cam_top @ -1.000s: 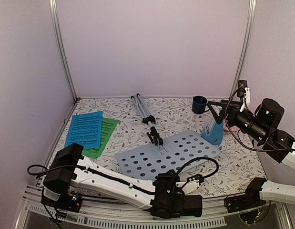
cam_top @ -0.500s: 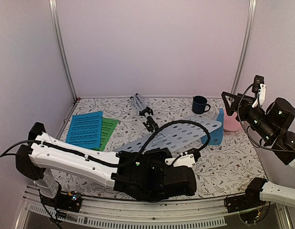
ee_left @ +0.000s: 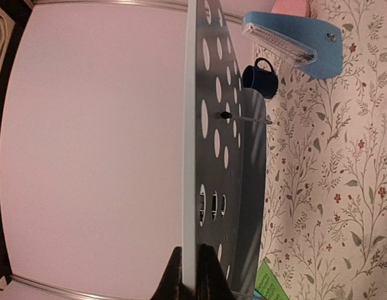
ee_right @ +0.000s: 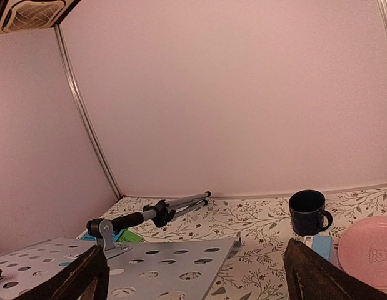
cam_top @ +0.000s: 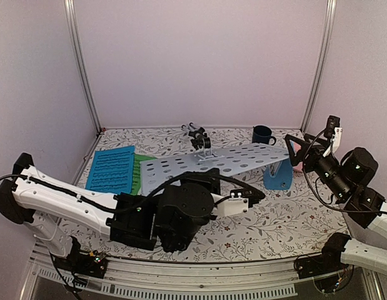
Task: Set up the instrument practice props
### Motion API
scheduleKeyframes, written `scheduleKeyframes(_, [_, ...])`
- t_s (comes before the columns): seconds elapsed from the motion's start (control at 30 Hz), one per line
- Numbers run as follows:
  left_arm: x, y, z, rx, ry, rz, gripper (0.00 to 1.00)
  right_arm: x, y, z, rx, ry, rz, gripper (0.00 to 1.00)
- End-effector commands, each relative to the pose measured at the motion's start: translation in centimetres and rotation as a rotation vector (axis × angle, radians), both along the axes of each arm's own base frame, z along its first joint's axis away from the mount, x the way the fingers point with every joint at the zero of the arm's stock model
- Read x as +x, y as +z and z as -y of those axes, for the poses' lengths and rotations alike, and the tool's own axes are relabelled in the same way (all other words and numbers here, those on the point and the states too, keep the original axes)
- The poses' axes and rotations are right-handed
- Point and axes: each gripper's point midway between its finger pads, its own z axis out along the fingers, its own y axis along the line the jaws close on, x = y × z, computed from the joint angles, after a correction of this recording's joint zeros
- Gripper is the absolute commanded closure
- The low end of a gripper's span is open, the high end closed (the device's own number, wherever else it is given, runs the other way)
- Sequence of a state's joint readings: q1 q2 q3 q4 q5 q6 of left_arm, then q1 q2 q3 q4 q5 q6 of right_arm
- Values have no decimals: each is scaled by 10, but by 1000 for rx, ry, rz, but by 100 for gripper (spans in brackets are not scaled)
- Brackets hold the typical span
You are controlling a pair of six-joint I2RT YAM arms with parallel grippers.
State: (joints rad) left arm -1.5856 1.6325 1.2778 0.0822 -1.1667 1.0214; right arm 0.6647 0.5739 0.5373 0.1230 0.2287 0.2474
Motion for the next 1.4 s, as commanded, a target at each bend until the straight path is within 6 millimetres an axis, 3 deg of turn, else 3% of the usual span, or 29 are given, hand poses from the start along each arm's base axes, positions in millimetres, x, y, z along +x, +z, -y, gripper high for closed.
scheduleKeyframes(0.0, [11, 133, -45, -429, 86, 74, 100, 0, -38, -5, -85, 27, -52, 1])
scheduleKeyframes(0.07, [18, 133, -51, -416, 99, 80, 100, -6, -26, -5, -62, 47, -16, 1])
scheduleKeyframes(0.27, [35, 132, -72, -411, 99, 49, 100, -39, 36, -11, -16, 176, 199, 1])
scheduleKeyframes(0.43, [41, 128, -83, -396, 66, 4, 100, -60, 67, -26, -62, 297, 313, 1])
scheduleKeyframes(0.5, [41, 131, -88, -417, 36, -20, 100, -61, 65, -33, -105, 326, 324, 1])
scheduleKeyframes(0.7, [28, 151, -99, -465, -101, -56, 100, -46, 23, -61, -267, 407, 274, 1])
scheduleKeyframes(0.77, [23, 155, -103, -462, -139, -62, 100, -42, 17, -65, -296, 413, 277, 1])
scheduleKeyframes(0.93, [11, 167, -115, -446, -214, -53, 100, -35, 20, -71, -406, 395, 357, 1])
scheduleKeyframes(1.13, [-4, 166, -115, -395, -314, -69, 100, -29, 29, -82, -517, 402, 452, 0])
scheduleKeyframes(1.37, [-19, 167, -112, -383, -414, -97, 100, -25, 28, -108, -589, 522, 479, 15])
